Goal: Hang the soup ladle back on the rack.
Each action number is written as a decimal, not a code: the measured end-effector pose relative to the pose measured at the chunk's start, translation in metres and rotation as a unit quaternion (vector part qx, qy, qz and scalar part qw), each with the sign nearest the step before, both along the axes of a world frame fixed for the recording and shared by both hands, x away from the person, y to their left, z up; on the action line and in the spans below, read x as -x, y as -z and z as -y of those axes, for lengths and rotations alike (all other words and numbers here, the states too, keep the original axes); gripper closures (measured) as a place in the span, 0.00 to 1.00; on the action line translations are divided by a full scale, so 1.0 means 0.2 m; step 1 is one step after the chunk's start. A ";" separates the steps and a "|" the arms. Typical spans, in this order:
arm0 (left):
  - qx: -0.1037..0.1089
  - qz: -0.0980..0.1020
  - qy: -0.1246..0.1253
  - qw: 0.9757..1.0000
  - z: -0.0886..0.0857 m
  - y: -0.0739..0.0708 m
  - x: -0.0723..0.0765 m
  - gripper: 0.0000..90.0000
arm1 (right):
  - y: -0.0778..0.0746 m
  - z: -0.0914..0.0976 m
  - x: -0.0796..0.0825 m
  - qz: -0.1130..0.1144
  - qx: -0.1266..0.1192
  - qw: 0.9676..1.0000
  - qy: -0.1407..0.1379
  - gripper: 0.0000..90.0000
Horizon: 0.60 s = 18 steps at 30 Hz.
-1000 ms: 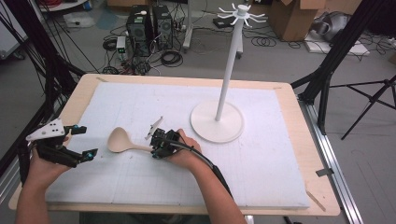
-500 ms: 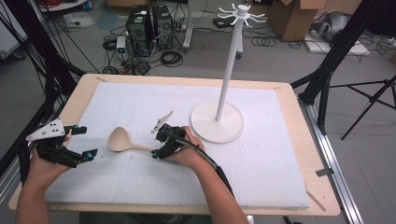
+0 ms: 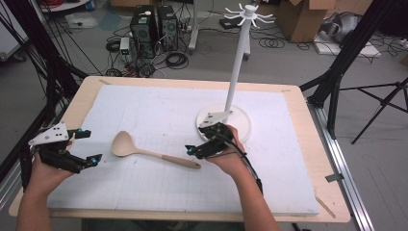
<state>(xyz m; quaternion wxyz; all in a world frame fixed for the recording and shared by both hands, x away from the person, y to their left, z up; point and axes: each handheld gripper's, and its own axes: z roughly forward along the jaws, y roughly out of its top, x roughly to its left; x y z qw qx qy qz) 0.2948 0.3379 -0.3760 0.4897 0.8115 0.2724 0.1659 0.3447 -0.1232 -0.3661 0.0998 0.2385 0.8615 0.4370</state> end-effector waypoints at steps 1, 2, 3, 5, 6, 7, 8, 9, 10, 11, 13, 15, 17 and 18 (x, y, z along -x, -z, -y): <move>0.000 0.000 0.000 1.000 0.00 0.00 0.00 0.02 | 0.00 0.04 0.02 0.004 -0.004 1.000 0.008 0.17; 0.000 -0.001 0.000 1.000 0.00 0.00 0.00 0.02 | 0.00 0.09 0.03 0.006 -0.007 1.000 0.018 0.16; 0.001 -0.001 0.000 1.000 0.00 0.00 0.00 0.02 | 0.00 0.13 0.04 0.007 -0.010 1.000 0.022 0.15; 0.000 -0.001 0.000 1.000 0.00 0.00 0.00 0.02 | 0.01 0.21 0.07 0.013 -0.016 0.999 0.040 0.14; 0.000 -0.001 0.000 1.000 0.00 0.00 0.00 0.02 | 0.01 0.25 0.08 0.014 -0.022 0.999 0.045 0.13; 0.000 -0.002 0.001 1.000 0.00 0.00 0.00 0.02 | 0.02 0.29 0.09 0.013 -0.026 0.998 0.051 0.12; 0.000 -0.002 0.002 1.000 0.01 0.00 0.00 0.02 | 0.02 0.31 0.10 0.016 -0.028 0.998 0.059 0.12; 0.001 -0.002 0.002 1.000 0.01 0.01 0.00 0.02 | 0.03 0.35 0.11 0.013 -0.029 0.997 0.065 0.11; -0.001 -0.002 0.003 1.000 0.01 0.01 0.00 0.02 | 0.04 0.38 0.12 0.014 -0.028 0.997 0.070 0.11; 0.001 -0.003 0.004 1.000 0.02 0.01 0.00 0.02 | 0.06 0.40 0.13 0.013 -0.028 0.997 0.077 0.11; 0.000 -0.004 0.006 1.000 0.03 0.01 -0.01 0.02 | 0.08 0.45 0.15 0.011 -0.027 0.996 0.086 0.08; -0.002 -0.004 0.007 1.000 0.03 0.01 -0.01 0.02 | 0.09 0.50 0.17 0.010 -0.026 0.995 0.097 0.05; -0.001 -0.004 0.008 1.000 0.03 0.01 -0.01 0.02 | 0.12 0.54 0.20 0.014 -0.023 0.994 0.105 0.04; -0.001 -0.004 0.008 1.000 0.03 0.01 -0.01 0.02 | 0.13 0.56 0.21 0.017 -0.019 0.994 0.106 0.04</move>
